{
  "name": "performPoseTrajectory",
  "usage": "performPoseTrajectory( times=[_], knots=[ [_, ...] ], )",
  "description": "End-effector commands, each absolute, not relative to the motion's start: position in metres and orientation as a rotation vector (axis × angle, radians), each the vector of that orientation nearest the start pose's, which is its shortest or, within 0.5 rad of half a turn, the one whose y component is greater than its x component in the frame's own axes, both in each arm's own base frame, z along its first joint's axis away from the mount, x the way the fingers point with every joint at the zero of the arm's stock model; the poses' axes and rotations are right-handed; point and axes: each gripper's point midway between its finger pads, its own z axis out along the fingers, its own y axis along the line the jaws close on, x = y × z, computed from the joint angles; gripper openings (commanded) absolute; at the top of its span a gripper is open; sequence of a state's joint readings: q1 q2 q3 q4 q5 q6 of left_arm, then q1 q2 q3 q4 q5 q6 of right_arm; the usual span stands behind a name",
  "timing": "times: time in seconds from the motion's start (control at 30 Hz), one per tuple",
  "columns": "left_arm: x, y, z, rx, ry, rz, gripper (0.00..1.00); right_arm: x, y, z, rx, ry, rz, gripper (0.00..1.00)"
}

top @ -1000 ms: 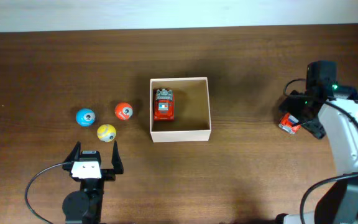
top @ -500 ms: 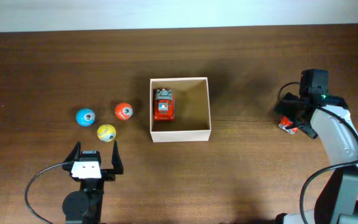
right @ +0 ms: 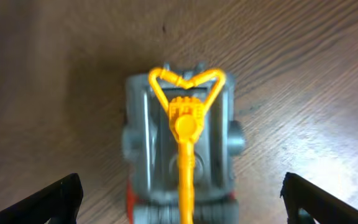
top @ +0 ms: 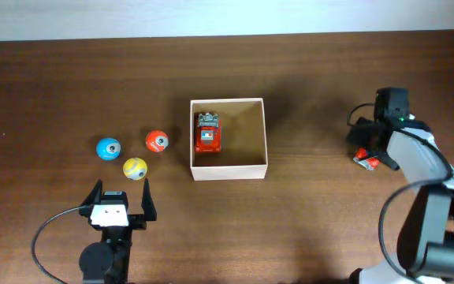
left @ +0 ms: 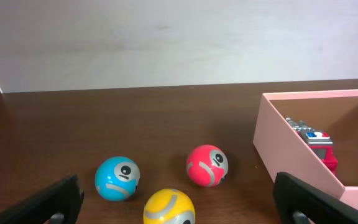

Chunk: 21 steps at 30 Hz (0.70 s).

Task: Pack container
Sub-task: 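Lower the right gripper onto the yellow-crane truck and grasp it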

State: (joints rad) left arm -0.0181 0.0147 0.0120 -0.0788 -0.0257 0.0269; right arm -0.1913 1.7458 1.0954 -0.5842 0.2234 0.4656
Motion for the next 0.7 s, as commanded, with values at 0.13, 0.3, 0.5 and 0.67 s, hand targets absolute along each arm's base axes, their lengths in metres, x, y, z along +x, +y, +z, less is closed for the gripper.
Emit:
performPoseTrajectory(
  times=[0.13,0.3,0.5,0.67],
  knots=[
    [0.2459,0.0020,0.1570,0.023,1.647,0.047,0.99,0.3551,-0.1135,0.0194,0.947,2.665,-0.295,0.96],
    [0.2459,0.0020,0.1569,0.023,1.648,0.047,0.99,0.3565,-0.1147,0.0201,0.942,2.659,-0.300,0.87],
    [0.2459,0.0020,0.1569,0.023,1.648,0.047,0.99,0.3572,-0.1151,0.0203,0.908,2.670,-0.305,0.76],
    [0.2459,0.0020,0.1570,0.023,1.647,0.047,0.99,0.3569,-0.1157,0.0204,0.900,2.673,-0.313,0.65]
  ],
)
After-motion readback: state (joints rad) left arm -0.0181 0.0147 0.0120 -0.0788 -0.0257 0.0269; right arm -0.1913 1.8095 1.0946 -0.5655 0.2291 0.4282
